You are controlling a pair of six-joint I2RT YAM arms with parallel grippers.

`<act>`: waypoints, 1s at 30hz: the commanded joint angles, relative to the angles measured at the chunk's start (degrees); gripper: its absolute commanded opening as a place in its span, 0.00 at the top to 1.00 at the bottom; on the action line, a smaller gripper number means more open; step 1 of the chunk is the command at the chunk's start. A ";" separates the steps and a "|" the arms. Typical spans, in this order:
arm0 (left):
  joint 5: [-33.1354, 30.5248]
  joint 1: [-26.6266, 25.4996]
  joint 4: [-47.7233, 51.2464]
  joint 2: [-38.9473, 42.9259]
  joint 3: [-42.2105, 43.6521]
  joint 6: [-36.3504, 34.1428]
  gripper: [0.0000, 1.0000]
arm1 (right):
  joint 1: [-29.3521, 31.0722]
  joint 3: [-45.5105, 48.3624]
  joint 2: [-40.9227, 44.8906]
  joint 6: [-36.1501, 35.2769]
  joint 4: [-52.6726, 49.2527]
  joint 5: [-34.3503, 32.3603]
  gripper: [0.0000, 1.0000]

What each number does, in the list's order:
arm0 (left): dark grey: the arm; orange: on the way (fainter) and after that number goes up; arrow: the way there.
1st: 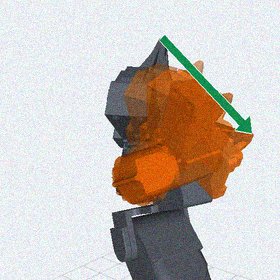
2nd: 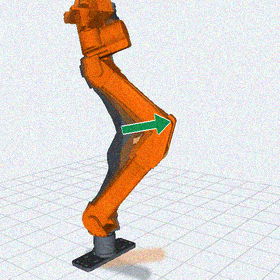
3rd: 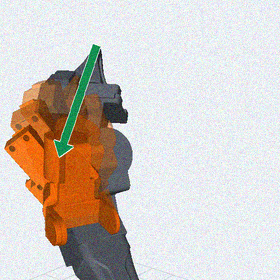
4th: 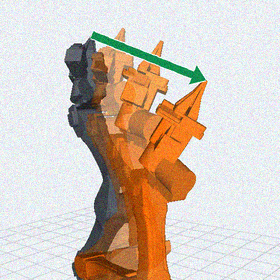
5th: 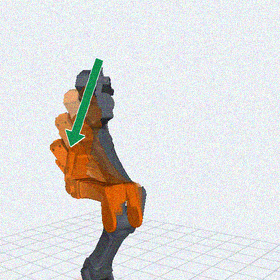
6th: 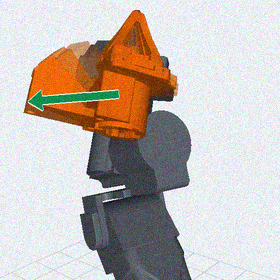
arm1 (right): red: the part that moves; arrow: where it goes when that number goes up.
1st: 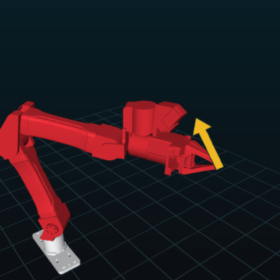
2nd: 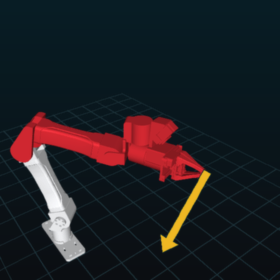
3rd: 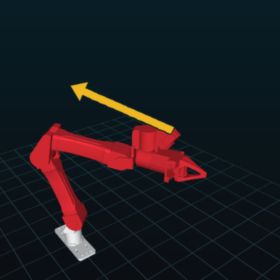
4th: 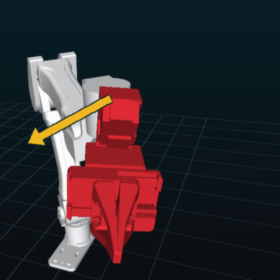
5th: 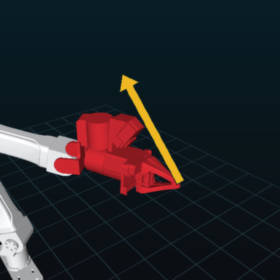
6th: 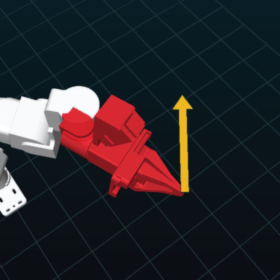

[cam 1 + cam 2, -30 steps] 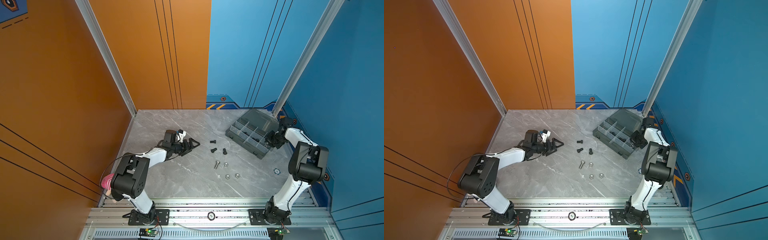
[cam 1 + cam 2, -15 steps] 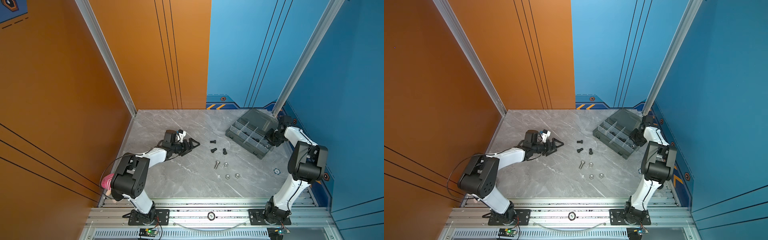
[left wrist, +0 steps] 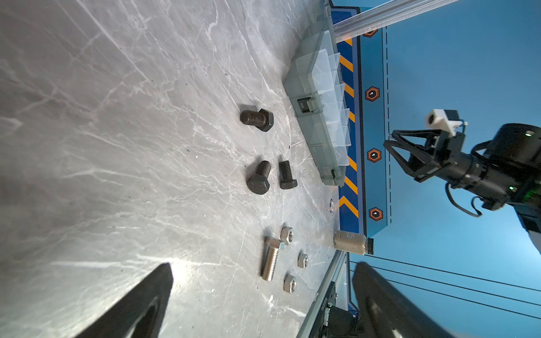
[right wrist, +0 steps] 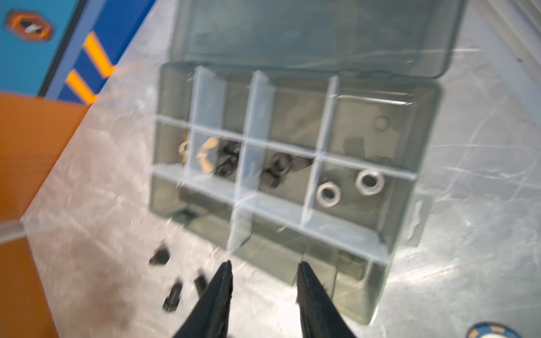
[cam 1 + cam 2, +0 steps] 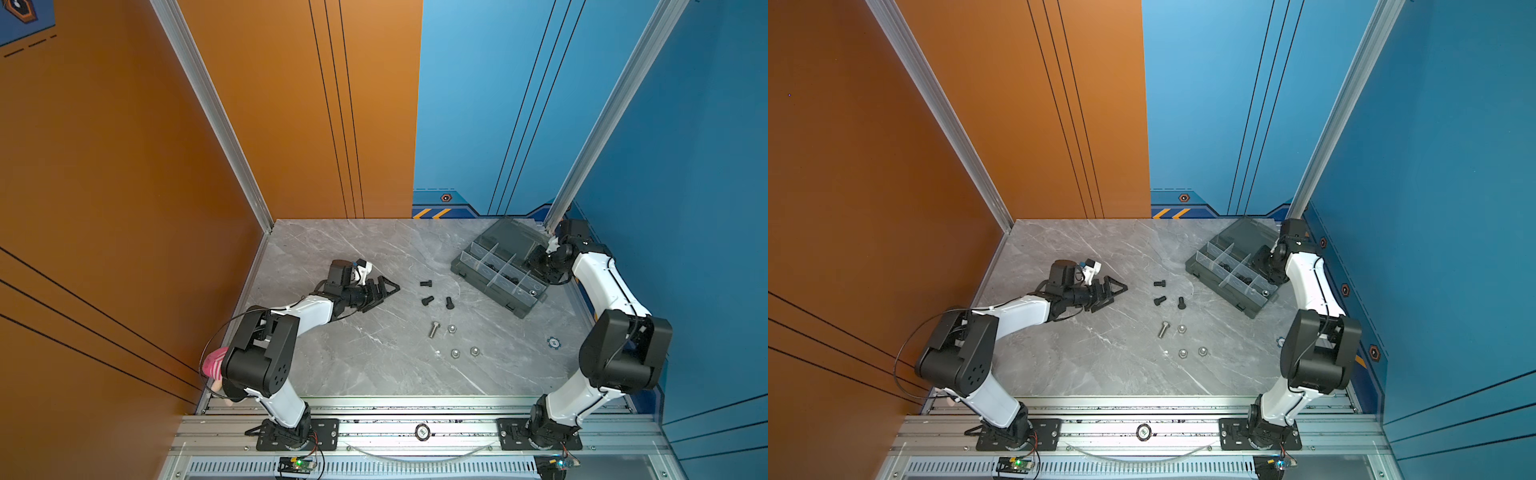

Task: Sort the screws and nuts into containers
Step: 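Move the right gripper back over a silver hex nut beside the black bolts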

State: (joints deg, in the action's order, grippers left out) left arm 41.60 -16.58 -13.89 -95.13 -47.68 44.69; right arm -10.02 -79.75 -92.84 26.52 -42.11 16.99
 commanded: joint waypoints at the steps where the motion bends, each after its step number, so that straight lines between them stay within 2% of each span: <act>1: -0.22 -0.20 0.38 1.09 -1.01 0.06 0.02 | 3.59 4.42 3.54 -3.54 -5.55 1.18 0.59; 5: -0.12 -0.12 1.04 0.97 -1.58 -0.18 0.02 | 9.83 9.49 7.62 -3.12 -6.14 -1.23 0.58; 9: 0.12 -0.19 1.46 0.64 -2.07 -0.33 0.02 | 17.10 14.38 9.76 0.40 -4.62 -4.32 0.57; 15: 0.06 -0.17 1.41 0.67 -2.03 -0.39 0.02 | 27.15 19.68 7.45 5.68 0.93 -6.21 0.56; 20: 0.06 -0.17 1.42 1.06 -1.61 -0.56 0.02 | 31.55 20.01 2.54 7.92 4.63 -6.58 0.56; 30: -0.35 0.23 1.32 2.04 -0.27 -0.72 0.02 | 36.33 17.08 -4.15 11.69 4.24 -9.79 0.55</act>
State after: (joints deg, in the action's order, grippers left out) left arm 41.60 -16.56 -13.45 -94.67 -48.25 44.66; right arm 25.34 -60.97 -96.20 35.33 -38.30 9.96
